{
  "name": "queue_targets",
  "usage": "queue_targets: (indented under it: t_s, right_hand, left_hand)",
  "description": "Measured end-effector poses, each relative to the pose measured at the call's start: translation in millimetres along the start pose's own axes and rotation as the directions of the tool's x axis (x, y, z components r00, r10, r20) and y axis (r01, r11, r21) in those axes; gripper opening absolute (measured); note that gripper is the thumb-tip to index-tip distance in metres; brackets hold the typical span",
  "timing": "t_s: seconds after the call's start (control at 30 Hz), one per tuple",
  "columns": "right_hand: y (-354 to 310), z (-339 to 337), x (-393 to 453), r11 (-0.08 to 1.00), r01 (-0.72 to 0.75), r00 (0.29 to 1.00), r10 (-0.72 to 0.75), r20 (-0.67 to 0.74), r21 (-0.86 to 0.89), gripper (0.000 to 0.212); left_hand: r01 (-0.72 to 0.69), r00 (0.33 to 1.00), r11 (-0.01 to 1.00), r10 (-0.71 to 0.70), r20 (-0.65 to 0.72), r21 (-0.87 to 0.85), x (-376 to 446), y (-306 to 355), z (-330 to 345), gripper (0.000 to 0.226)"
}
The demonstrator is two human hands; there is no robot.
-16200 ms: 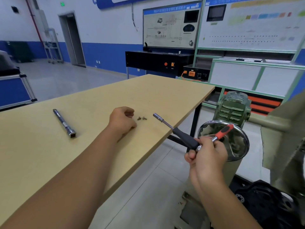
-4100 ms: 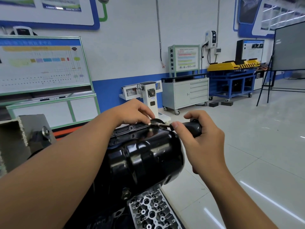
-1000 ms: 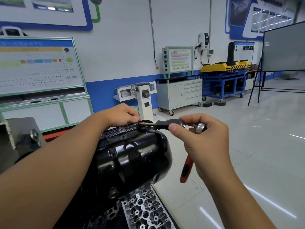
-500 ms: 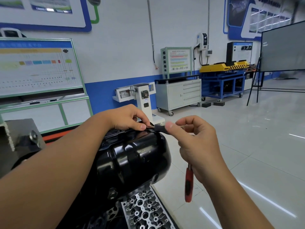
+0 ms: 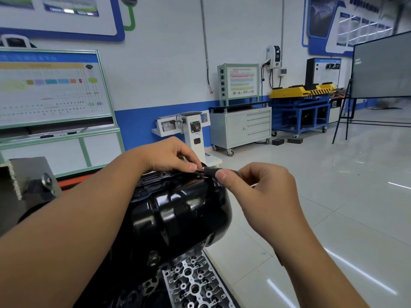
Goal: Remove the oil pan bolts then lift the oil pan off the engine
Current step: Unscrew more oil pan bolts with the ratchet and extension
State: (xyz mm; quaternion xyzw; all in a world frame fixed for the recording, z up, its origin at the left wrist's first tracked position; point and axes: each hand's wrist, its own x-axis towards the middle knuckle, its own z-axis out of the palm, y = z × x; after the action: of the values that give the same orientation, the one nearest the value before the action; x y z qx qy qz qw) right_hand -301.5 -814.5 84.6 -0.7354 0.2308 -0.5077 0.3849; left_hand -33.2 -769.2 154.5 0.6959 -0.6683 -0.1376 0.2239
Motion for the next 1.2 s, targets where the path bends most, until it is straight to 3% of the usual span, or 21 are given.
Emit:
queue_targets:
  t_s: [0.13,0.3,0.43,0.5,0.57,0.73,0.77,0.83,0.97,1.1,1.2]
  right_hand:
    - [0,2,-2,0.998,0.044,0.998,-0.046,0.038,0.040,0.017]
    - [-1,5,-3,0.987,0.021,0.997,-0.033,0.072,0.161,0.021]
    - [-5,11,-6,0.999,-0.031,0.999,0.030,0.014,0.039,0.060]
    - [-8,13,-7,0.999,-0.035,0.998,0.036,0.043,-0.008,0.069]
    - [-12,14,-9,0.999,-0.002,0.999,0.004,0.053,-0.038,0.062]
    - [-15,10,-6,0.992,0.104,0.995,-0.104,0.007,-0.078,0.011]
    - [-16,9,-4,0.989,0.125,0.992,-0.124,0.008,-0.080,0.009]
    - [-15,7,-1,0.985,0.144,0.989,-0.145,0.002,-0.098,0.024]
    - [-15,4,5,0.994,0.002,1.000,-0.003,-0.017,-0.108,0.023]
    - [-8,3,8,0.975,-0.181,0.965,0.202,0.168,-0.132,0.075]
    - [-8,5,8,0.980,-0.145,0.982,0.160,0.105,-0.137,0.065]
  left_hand:
    - [0.015,0.999,1.000,-0.015,-0.029,0.013,3,4,4,0.014]
    - [0.041,0.998,0.998,-0.038,-0.052,0.049,7,6,5,0.017]
    - [0.043,0.998,0.997,-0.039,-0.057,0.069,5,7,4,0.017]
    - [0.045,0.997,0.996,-0.041,-0.060,0.072,4,7,4,0.015]
    - [0.045,0.996,0.997,-0.040,-0.075,0.061,3,8,4,0.012]
    - [0.056,0.992,0.998,-0.051,-0.119,0.042,2,8,4,0.009]
    - [0.062,0.990,0.997,-0.055,-0.132,0.050,2,8,4,0.008]
    - [0.070,0.987,0.996,-0.060,-0.146,0.063,3,9,4,0.008]
    - [0.076,0.989,0.995,-0.067,-0.134,0.065,6,8,5,0.010]
    - [0.071,0.990,0.995,-0.063,-0.127,0.063,8,7,5,0.012]
    - [0.062,0.988,0.997,-0.055,-0.142,0.044,7,4,4,0.013]
